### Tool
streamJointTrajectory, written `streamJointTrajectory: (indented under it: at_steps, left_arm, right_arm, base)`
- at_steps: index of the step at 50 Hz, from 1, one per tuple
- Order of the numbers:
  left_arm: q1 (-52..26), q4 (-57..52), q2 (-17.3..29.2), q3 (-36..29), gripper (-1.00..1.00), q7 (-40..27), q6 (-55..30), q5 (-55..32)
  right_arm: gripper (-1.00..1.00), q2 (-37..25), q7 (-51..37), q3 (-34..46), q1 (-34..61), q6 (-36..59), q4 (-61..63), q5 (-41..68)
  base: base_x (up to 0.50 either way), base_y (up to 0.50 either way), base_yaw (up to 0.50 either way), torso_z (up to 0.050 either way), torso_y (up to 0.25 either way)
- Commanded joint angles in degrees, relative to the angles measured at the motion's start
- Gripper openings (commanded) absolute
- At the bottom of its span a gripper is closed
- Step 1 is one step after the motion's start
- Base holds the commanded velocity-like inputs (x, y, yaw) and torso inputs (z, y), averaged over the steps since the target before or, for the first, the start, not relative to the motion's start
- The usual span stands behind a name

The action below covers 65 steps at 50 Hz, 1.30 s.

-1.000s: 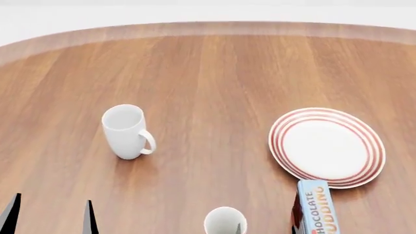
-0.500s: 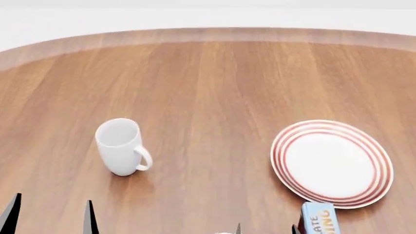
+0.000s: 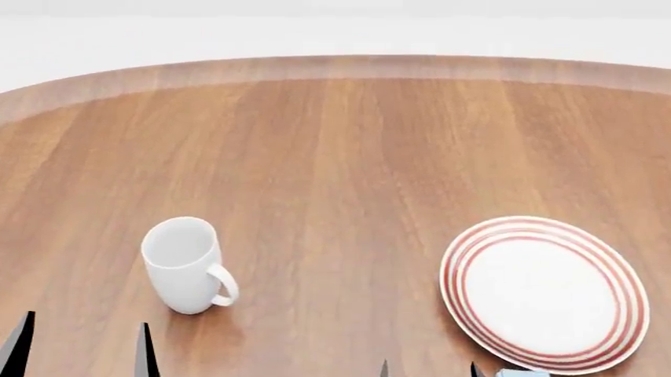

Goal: Pick up the red mug and put it on the plate

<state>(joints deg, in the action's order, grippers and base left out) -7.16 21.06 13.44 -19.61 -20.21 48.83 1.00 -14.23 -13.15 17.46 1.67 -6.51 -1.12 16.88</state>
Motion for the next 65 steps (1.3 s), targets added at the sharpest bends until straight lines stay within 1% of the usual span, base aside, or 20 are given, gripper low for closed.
streamJointTrajectory:
  at_steps: [1,29,44,51,55,59,65]
  left_arm:
    - [-0.09,0.07,0.17,-0.31,1.0,-0.15,0.13,-0.13]
    - [-0.19,-0.02,0.5,-0.82,1.0,-0.81,-0.03,-0.05]
    - [-0.24,-0.06,0.68,-1.17,1.0,-0.99,-0.11,-0.41]
    - [-0.31,0.13,0.68,-1.19,1.0,-1.32,0.25,-0.24]
    - [-0.37,0.23,0.73,-1.27,1.0,-1.39,0.44,-0.15]
    - [-0.41,0.24,0.82,-1.44,1.0,-1.33,0.47,-0.23]
    - [-0.48,0.27,0.95,-1.67,1.0,-1.27,0.52,-0.32]
  right_arm:
    - [1.0,-0.16,-0.13,0.25,0.24,-0.09,-0.3,0.18]
    - [1.0,-0.57,-0.58,0.9,0.33,-0.13,-0.28,0.55]
    - [1.0,-1.12,-0.09,1.61,0.1,-0.66,0.3,0.65]
    - [1.0,-1.5,0.98,1.66,-1.09,-3.43,0.91,1.01]
    - [1.0,-2.78,1.09,2.57,-3.7,-4.24,4.55,-0.1]
    - [1.0,-4.47,-0.36,2.95,-6.06,-1.89,9.55,-1.21]
    - [1.0,-7.94,-2.8,2.86,-10.1,2.97,21.36,-1.63]
  base:
    - [0.18,0.0,0.0,0.0,0.0]
    - [0.18,0.0,0.0,0.0,0.001]
    - [0.02,0.0,0.0,0.0,0.0]
    - [0.0,0.0,0.0,0.0,0.0]
    - [0.0,0.0,0.0,0.0,0.0]
    - [0.0,0.0,0.0,0.0,0.0]
    - [0.0,0.0,0.0,0.0,0.0]
